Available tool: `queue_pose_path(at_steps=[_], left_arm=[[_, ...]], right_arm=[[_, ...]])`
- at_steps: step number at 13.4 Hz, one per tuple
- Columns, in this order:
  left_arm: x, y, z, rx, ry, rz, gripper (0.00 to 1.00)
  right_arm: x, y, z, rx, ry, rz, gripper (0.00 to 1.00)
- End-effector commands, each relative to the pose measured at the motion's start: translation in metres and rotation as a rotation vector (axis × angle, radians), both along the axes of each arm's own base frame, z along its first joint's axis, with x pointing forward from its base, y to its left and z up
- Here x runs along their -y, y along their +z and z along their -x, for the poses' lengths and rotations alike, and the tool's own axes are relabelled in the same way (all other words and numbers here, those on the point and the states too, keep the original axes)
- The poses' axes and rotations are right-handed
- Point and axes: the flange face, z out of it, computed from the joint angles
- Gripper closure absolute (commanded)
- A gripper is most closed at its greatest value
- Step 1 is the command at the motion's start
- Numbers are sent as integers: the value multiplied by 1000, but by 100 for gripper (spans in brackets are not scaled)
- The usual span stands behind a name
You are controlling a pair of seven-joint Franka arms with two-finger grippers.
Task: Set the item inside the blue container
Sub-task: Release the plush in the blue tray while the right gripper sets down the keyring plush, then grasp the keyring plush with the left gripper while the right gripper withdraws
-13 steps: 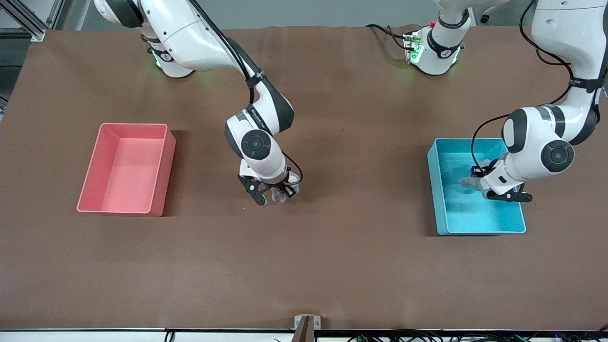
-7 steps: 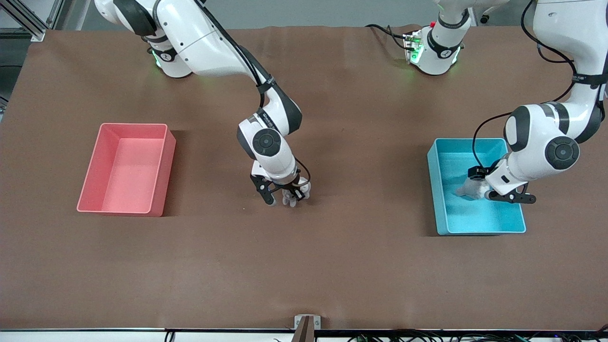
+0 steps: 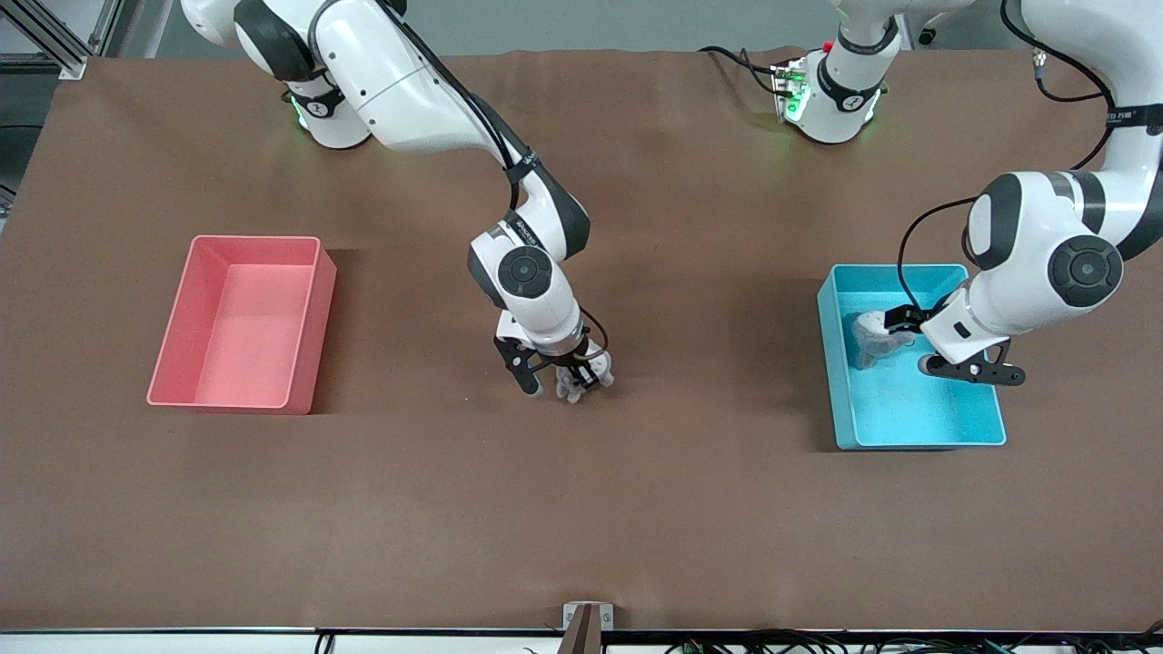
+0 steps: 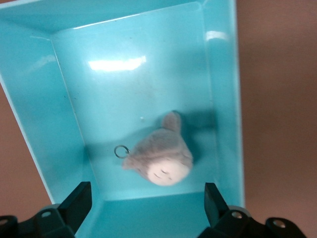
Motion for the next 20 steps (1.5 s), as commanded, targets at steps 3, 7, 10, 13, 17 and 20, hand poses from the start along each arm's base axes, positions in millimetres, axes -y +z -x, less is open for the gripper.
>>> queue_pose_path(at_steps=[3,7,10,13,17,20], left_arm=[[74,42,-4,3,56,8,0],[159,45,1,27,156,16,0],[223,40,3,48,310,6,0],[288,26,-2,60,493,15,0],[383,-9,2,79,769,60,0],[423,-30,7,118,840,161,0]], right_arm=[[19,32,-18,-9,93,60,0],[73,108,-47,-82,283,123,0],[156,160,-65,-174,510,163,0],[247,202,-83,-213,696,158,0],[379,258,-93,-220,863,187,0],[461,283,-93,-212,945,218,0]])
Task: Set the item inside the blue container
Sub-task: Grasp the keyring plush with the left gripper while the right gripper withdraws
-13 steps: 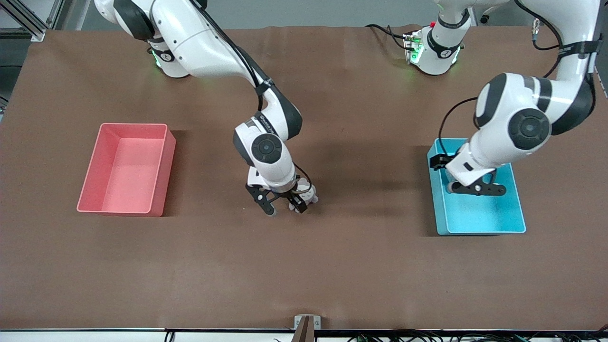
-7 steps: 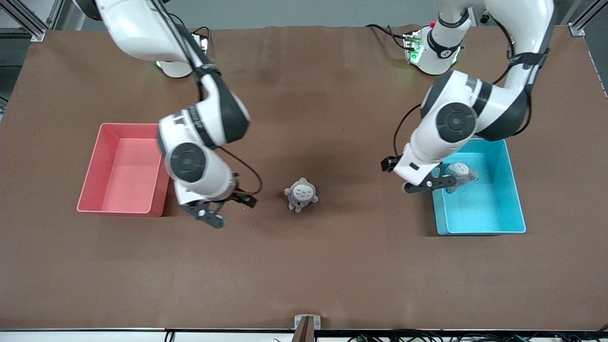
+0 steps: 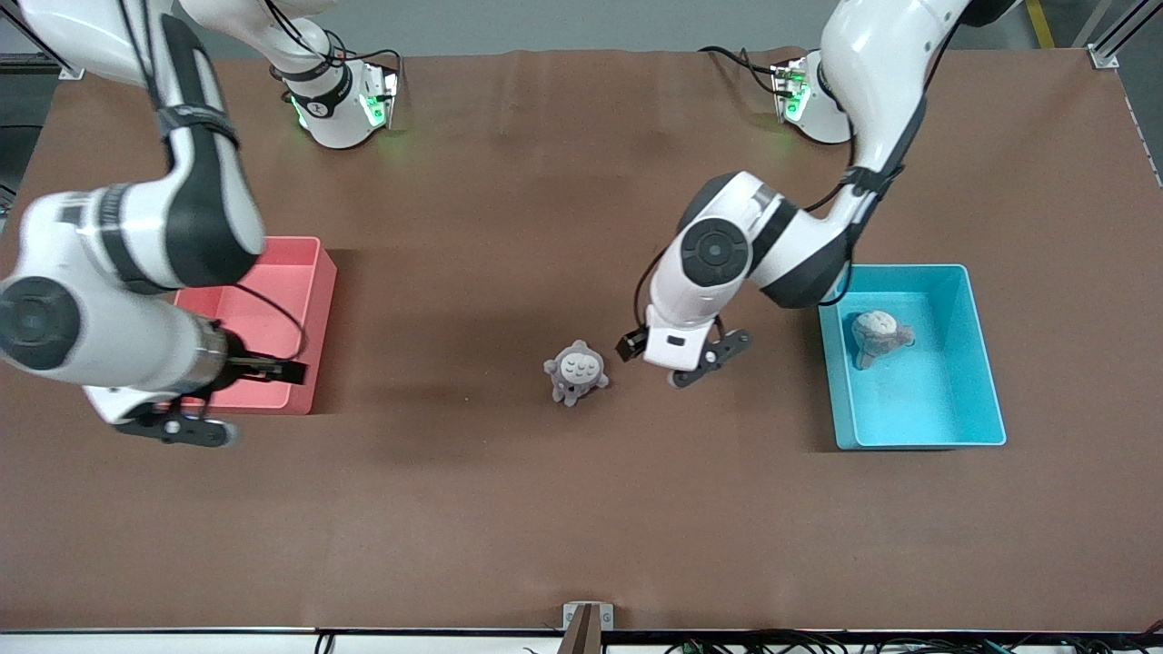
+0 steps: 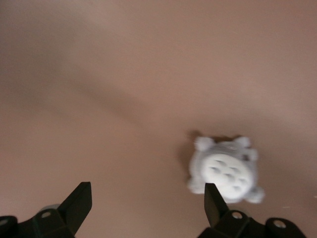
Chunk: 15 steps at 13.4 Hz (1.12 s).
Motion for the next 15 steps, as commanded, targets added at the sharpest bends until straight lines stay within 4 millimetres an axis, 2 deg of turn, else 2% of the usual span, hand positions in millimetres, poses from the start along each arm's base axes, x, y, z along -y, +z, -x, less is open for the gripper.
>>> queue_pose_path(at_steps=[1,4,5,6,8,11,13,14,15], left_arm=[[26,-16,-9,65,76,79,0],[49,-38,-5,122,100,160,0],[53,-46,-4,128,104,173,0],[61,-60,4,122,91,167,0],[64,-82,7,124,85,149,0],[66,-104,11,115,83,146,0],[66,-110,9,127,88,160,0],[66,-111,6,146,94,177,0],[65,-114,5,153,99,187,0]], right_arm=[[63,22,11,3,74,38,0],[143,23,20,-36,99,7,0],[152,23,21,-37,90,5,0],[155,23,21,-36,78,13,0],[158,23,22,-38,78,19,0],[157,24,21,-35,79,17,0],[150,25,20,-28,84,-3,0],[143,31,20,-11,80,-48,0],[134,56,26,33,82,-79,0]])
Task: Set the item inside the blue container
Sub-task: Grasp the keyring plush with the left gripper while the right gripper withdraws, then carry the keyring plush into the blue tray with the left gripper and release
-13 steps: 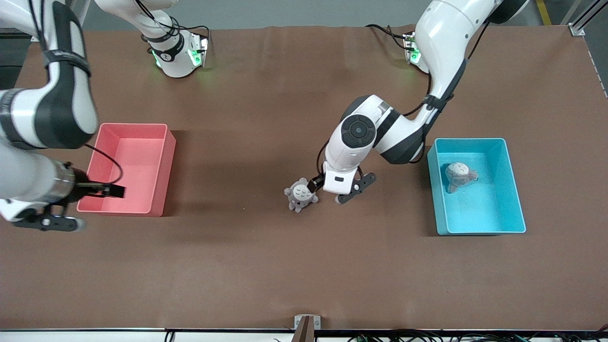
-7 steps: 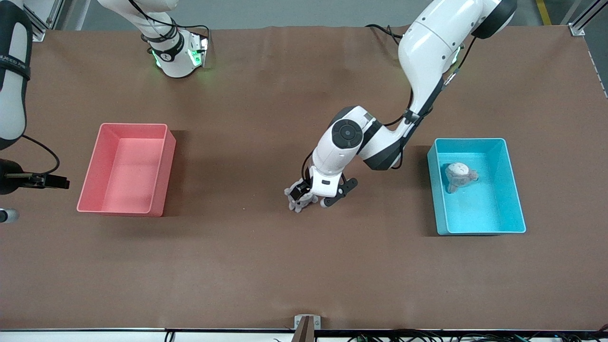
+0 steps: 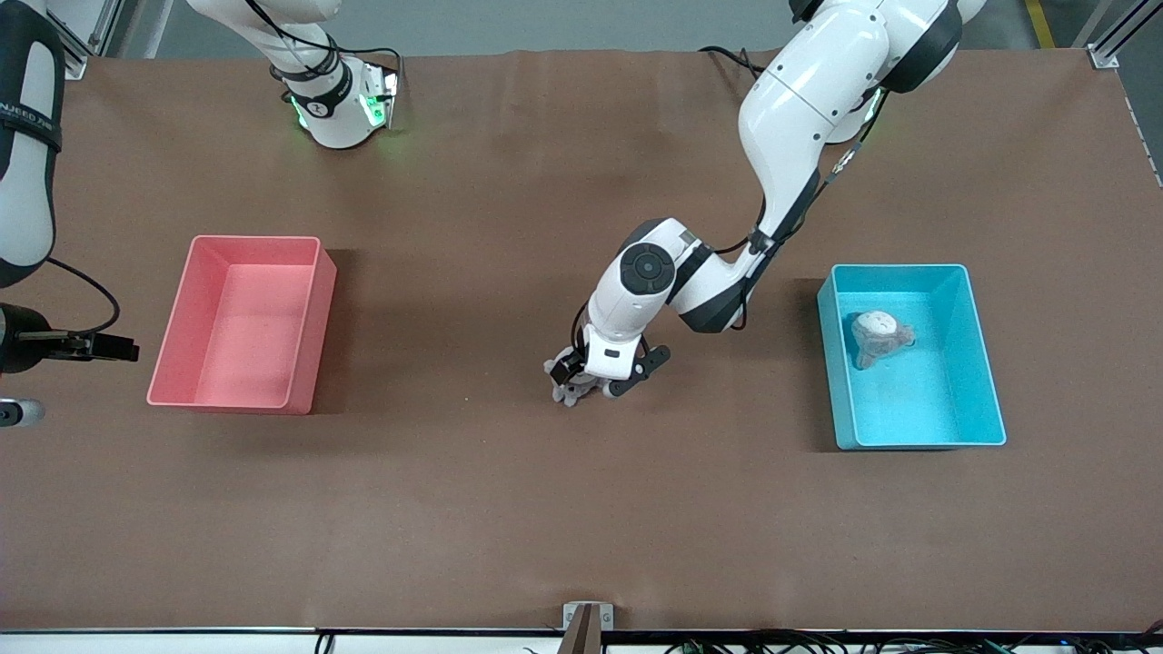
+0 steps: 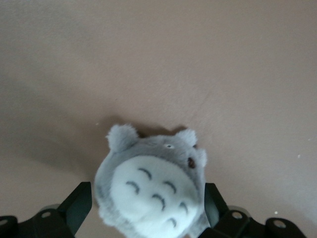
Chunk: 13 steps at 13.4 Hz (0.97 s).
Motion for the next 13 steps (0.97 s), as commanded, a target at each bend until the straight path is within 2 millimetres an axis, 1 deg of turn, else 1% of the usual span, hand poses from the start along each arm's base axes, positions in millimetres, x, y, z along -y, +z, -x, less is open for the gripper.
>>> queue_pose_path(at_steps=[1,2,3,5,6,9,11,12,13], left_arm=[[4,-3,-7,31,19,25,0],[4,-7,-5,26,18,22,0],[5,-9,-4,24,17,22,0],[11,-12,2,20,6,19,1],[12,-12,3,19,6,20,9],[12,-13,4,19,4,19,43],[12,-12,4,21,1,18,62],[12,-9,2,24,4,20,69],[12,-6,2,28,3,22,73]], right_arm=[[-25,43,17,55,5,-59,0],[-39,42,20,28,-9,-50,0],[-43,41,20,24,-19,-40,0],[-42,36,22,17,-19,-41,0],[-42,36,22,17,-19,-39,0],[-42,39,29,32,-15,-40,0],[-41,43,48,70,-11,-36,0],[-41,44,57,87,-11,-37,0],[-40,48,67,97,-13,-39,0]])
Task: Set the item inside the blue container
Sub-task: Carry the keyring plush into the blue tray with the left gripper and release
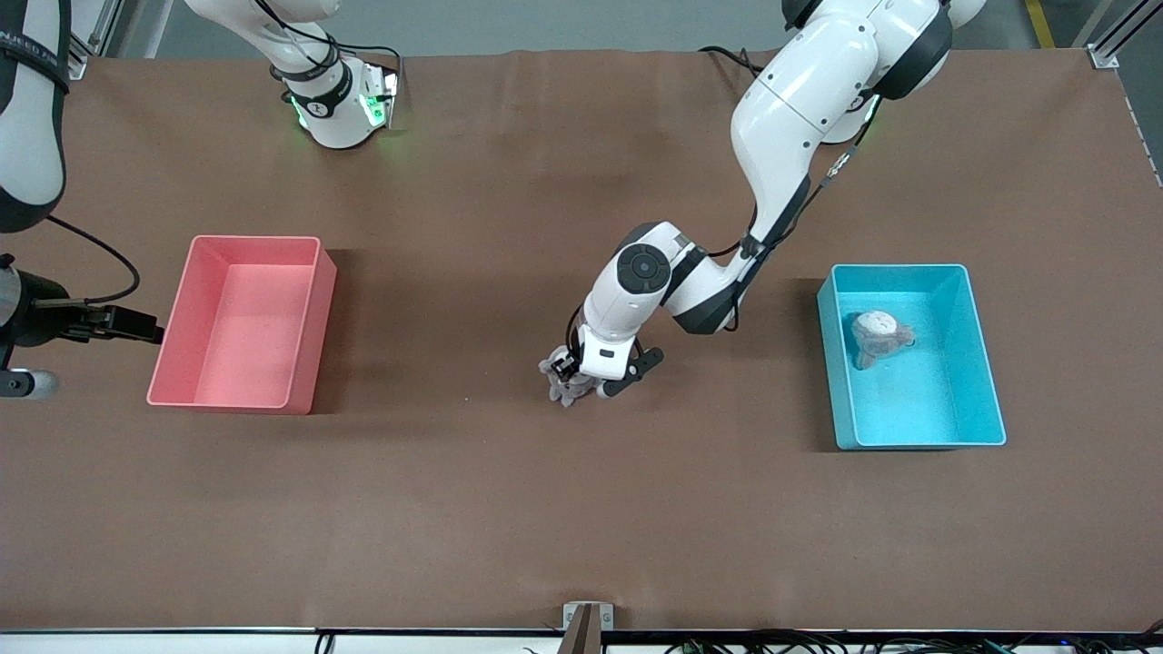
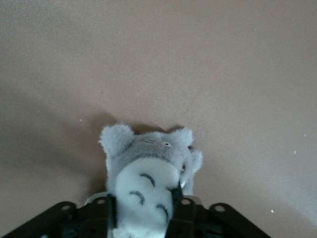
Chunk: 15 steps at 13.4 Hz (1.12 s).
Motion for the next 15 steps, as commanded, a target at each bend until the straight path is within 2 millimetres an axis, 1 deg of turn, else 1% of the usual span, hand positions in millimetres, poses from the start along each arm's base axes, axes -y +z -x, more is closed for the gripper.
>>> queue_pose_path(at_steps=[1,2,4,5,6,7,8,9,10,11,12,13,15], left_arm=[[3,7,-2,16,9,5,76],[2,11,-4,21,11,6,78],[-6,34,-12,38,15,4,78],[-16,52,-15,35,12,-16,78],[-32,71,-20,34,16,-34,78],[-45,89,-20,28,1,-61,78],[-64,109,-21,27,-28,-95,78],[-90,129,-22,15,-57,-137,78],[-113,144,-19,1,-98,-179,78],[-141,159,-15,-16,-152,-225,78],[-173,168,-13,-27,-206,-262,78],[-209,175,-9,-37,-292,-300,78],[-292,185,-11,-29,-424,-340,78]], right_arm=[[1,17,45,36,-9,-1,0],[0,26,52,43,-7,-3,0],[-1,44,66,54,-4,-5,0],[-1,52,71,54,-4,-6,0],[-1,61,77,62,-2,-5,0],[0,67,81,64,5,4,0],[1,74,85,71,41,26,0],[0,79,90,66,64,29,0],[2,83,94,63,64,27,0],[2,85,96,61,64,27,0],[-1,85,96,60,65,25,0],[-3,85,96,60,70,25,0],[-3,99,104,87,69,17,0]])
